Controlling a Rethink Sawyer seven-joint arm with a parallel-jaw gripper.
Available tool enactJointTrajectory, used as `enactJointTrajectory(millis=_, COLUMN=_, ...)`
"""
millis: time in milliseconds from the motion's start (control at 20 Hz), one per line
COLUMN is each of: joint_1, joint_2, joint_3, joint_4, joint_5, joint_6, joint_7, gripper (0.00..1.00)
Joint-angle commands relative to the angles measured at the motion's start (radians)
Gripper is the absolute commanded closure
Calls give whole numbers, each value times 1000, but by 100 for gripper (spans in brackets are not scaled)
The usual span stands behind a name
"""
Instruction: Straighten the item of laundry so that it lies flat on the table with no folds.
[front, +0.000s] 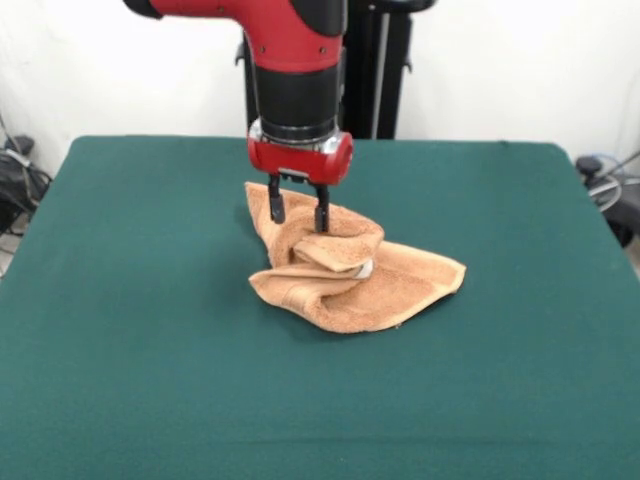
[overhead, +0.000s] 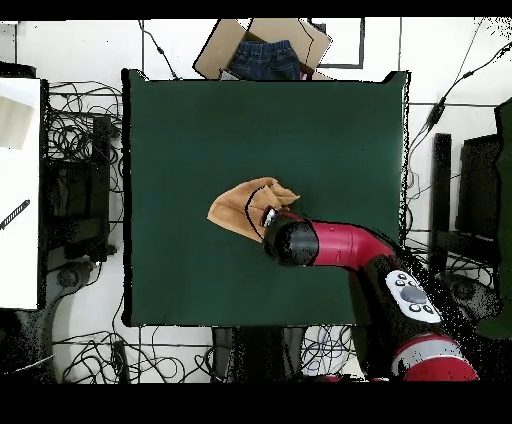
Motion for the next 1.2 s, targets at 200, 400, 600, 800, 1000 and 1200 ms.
enactJointTrajectory(millis=200, joint_1=25, joint_2=95, joint_3=62, joint_4=-86, joint_5=-39, joint_6=17, joint_7=-20, gripper=0)
enactJointTrajectory(millis=400, joint_1=24, joint_2=108, joint_3=67, joint_4=-115, joint_5=-43, joint_6=31, joint_7=-36, gripper=0)
enactJointTrajectory(millis=600, joint_1=17, joint_2=138, joint_3=81, joint_4=-166, joint_5=-43, joint_6=58, joint_7=-64, gripper=0)
enactJointTrajectory(millis=800, joint_1=17, joint_2=152, joint_3=86, joint_4=-187, joint_5=-46, joint_6=69, joint_7=-75, gripper=0)
enactJointTrajectory(millis=1000, joint_1=20, joint_2=151, joint_3=80, joint_4=-180, joint_5=-49, joint_6=63, joint_7=-67, gripper=0)
enactJointTrajectory(millis=1200, joint_1=35, joint_2=145, joint_3=65, joint_4=-180, joint_5=-55, joint_6=73, joint_7=-63, gripper=100)
